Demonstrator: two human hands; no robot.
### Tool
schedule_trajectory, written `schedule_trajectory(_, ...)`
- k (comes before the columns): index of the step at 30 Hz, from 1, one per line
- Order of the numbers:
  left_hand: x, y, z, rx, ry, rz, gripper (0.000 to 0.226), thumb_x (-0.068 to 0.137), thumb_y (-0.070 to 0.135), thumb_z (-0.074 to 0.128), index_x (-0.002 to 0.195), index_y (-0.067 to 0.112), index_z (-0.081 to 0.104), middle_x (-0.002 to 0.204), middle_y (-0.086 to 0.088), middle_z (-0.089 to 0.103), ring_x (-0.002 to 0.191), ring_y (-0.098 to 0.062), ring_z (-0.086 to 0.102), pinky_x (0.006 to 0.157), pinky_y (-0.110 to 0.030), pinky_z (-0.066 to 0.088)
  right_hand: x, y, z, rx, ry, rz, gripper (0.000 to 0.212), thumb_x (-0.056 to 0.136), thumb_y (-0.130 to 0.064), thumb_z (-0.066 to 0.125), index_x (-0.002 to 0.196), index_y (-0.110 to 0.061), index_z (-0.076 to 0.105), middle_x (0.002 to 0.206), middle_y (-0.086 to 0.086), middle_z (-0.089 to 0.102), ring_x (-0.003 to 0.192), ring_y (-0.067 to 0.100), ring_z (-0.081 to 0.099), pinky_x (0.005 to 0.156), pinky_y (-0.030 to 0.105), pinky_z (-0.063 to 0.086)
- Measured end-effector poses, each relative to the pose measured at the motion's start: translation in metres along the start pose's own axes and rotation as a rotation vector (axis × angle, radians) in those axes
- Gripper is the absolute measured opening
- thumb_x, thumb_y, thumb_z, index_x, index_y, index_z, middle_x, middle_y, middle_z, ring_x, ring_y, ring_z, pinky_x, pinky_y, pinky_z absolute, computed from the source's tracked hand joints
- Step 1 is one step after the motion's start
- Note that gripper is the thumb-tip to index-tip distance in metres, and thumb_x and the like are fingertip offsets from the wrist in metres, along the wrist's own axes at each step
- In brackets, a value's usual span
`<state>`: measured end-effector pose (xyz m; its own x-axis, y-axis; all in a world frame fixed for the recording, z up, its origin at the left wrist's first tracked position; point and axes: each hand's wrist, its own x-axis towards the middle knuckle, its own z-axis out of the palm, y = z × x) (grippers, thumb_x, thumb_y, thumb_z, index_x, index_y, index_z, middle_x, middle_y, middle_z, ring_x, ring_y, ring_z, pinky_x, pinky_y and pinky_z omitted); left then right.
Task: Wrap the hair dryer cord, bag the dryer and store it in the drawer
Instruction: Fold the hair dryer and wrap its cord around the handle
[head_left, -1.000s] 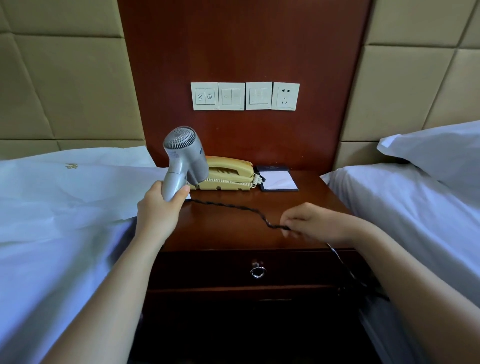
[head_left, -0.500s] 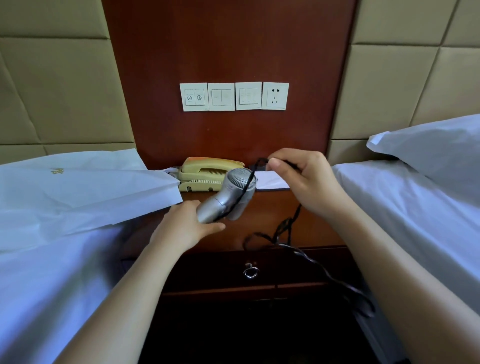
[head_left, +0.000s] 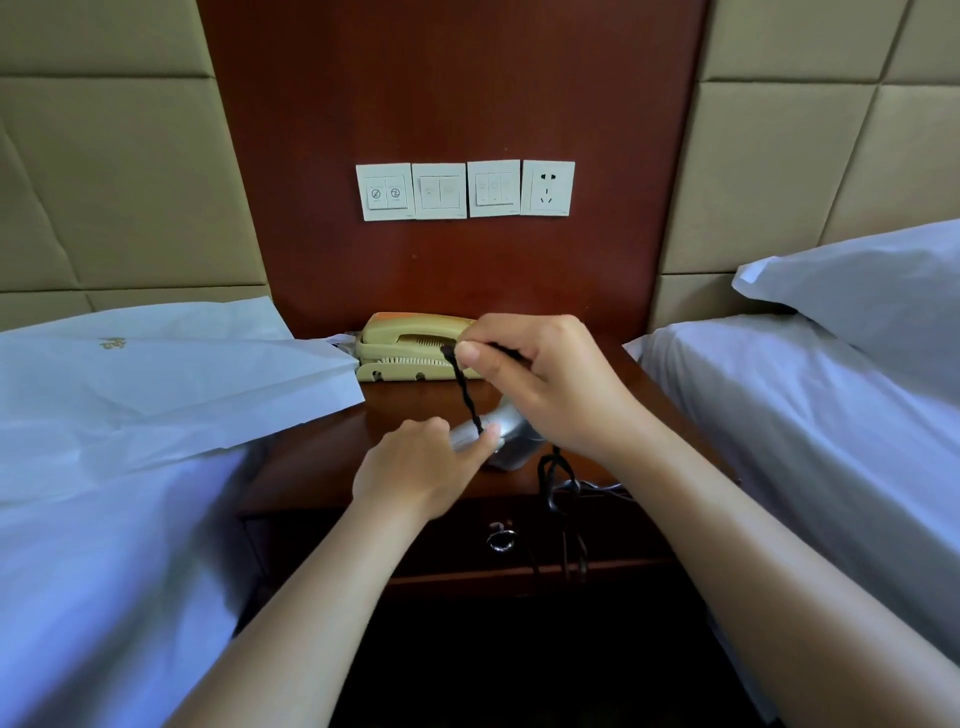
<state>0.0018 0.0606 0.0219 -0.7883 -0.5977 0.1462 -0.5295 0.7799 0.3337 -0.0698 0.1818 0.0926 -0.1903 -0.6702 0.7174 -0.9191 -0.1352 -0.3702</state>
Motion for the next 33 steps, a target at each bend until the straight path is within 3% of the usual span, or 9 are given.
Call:
schedule_trajectory(4, 0.002, -0.004, -0.002, -0.005, 0.024, 0.063, 0.048, 0.095, 0.050, 0.022, 0.078, 0.017, 0.051, 0.082, -0.006, 0.052, 0.087, -0.032, 0.052, 0.071, -0.037, 0.039, 0.002, 0.009, -0.011, 0.040, 0.093, 0.071, 0.016, 0.090, -0.026, 0.056, 0.076, -0.021, 0.063, 0.063, -0.004, 0.059, 0.057, 0.012, 0.052, 0.054, 0.027, 0.041)
schedule_trajectory(7, 0.005, -0.015, -0.008, -0.037, -0.006, 0.112, 0.036, 0.097, 0.035, 0.023, 0.088, 0.015, 0.052, 0.080, -0.005, 0.043, 0.083, -0.029, 0.045, 0.067, -0.035, 0.033, 0.000, 0.029, -0.028, 0.006, 0.131, 0.195, 0.026, 0.088, -0.028, 0.062, 0.063, -0.022, 0.057, 0.048, -0.010, 0.045, 0.048, 0.004, 0.038, 0.047, 0.015, 0.028)
schedule_trajectory(10, 0.003, -0.021, -0.019, -0.164, -0.036, 0.100, 0.034, 0.099, 0.024, 0.028, 0.067, 0.015, 0.036, 0.072, -0.006, 0.042, 0.074, -0.029, 0.045, 0.066, -0.036, 0.035, -0.007, 0.052, -0.037, -0.072, 0.084, 0.305, 0.035, 0.085, -0.032, 0.065, 0.054, -0.024, 0.051, 0.044, -0.007, 0.040, 0.044, 0.005, 0.033, 0.044, 0.016, 0.024)
schedule_trajectory(12, 0.006, -0.027, -0.024, -0.282, -0.106, 0.088, 0.034, 0.098, 0.020, 0.031, 0.066, 0.010, 0.034, 0.066, -0.010, 0.044, 0.059, -0.025, 0.043, 0.060, -0.037, 0.038, -0.013, 0.070, -0.038, -0.101, 0.042, 0.360, 0.037, 0.085, -0.034, 0.065, 0.054, -0.019, 0.052, 0.048, -0.006, 0.038, 0.045, 0.005, 0.031, 0.045, 0.017, 0.023)
schedule_trajectory(15, 0.004, -0.034, -0.027, -0.468, -0.239, 0.113, 0.039, 0.098, 0.024, 0.034, 0.063, 0.008, 0.039, 0.047, -0.008, 0.045, 0.034, -0.016, 0.038, 0.040, -0.024, 0.031, -0.022, 0.093, -0.036, -0.105, -0.012, 0.409, 0.039, 0.087, -0.034, 0.062, 0.058, -0.009, 0.054, 0.050, -0.007, 0.033, 0.045, 0.004, 0.029, 0.044, 0.018, 0.022)
schedule_trajectory(17, 0.003, -0.034, -0.026, -0.571, -0.309, 0.125, 0.046, 0.099, 0.025, 0.032, 0.058, 0.006, 0.043, 0.038, -0.004, 0.046, 0.029, -0.015, 0.037, 0.038, -0.019, 0.025, -0.026, 0.106, -0.033, -0.093, -0.032, 0.425, 0.043, 0.088, -0.034, 0.061, 0.055, -0.008, 0.050, 0.051, -0.005, 0.032, 0.048, 0.003, 0.027, 0.047, 0.021, 0.020)
schedule_trajectory(22, 0.008, -0.035, -0.028, -0.916, -0.392, 0.124, 0.051, 0.098, 0.024, 0.026, 0.072, -0.012, 0.053, 0.046, -0.016, 0.045, 0.029, -0.018, 0.035, 0.037, -0.018, 0.024, -0.034, 0.122, -0.025, -0.024, -0.074, 0.477, 0.044, 0.091, -0.026, 0.053, 0.053, -0.006, 0.043, 0.056, 0.004, 0.034, 0.057, 0.014, 0.029, 0.054, 0.031, 0.021)
schedule_trajectory(25, 0.010, -0.037, -0.029, -1.151, -0.450, 0.069, 0.053, 0.095, 0.026, 0.022, 0.069, -0.006, 0.056, 0.048, -0.014, 0.044, 0.028, -0.017, 0.033, 0.034, -0.017, 0.025, -0.037, 0.121, -0.020, 0.028, -0.142, 0.542, 0.041, 0.089, -0.017, 0.055, 0.052, -0.003, 0.045, 0.056, 0.008, 0.033, 0.056, 0.017, 0.028, 0.054, 0.030, 0.021)
schedule_trajectory(33, 0.025, -0.055, -0.030, -1.533, -0.393, -0.144, 0.054, 0.095, 0.033, 0.017, 0.072, 0.001, 0.054, 0.047, -0.007, 0.046, 0.025, -0.014, 0.033, 0.033, -0.010, 0.027, -0.038, 0.089, -0.017, 0.035, -0.458, 0.595, 0.046, 0.096, -0.037, 0.046, 0.056, -0.016, 0.053, 0.043, -0.009, 0.039, 0.037, 0.004, 0.030, 0.040, 0.010, 0.027)
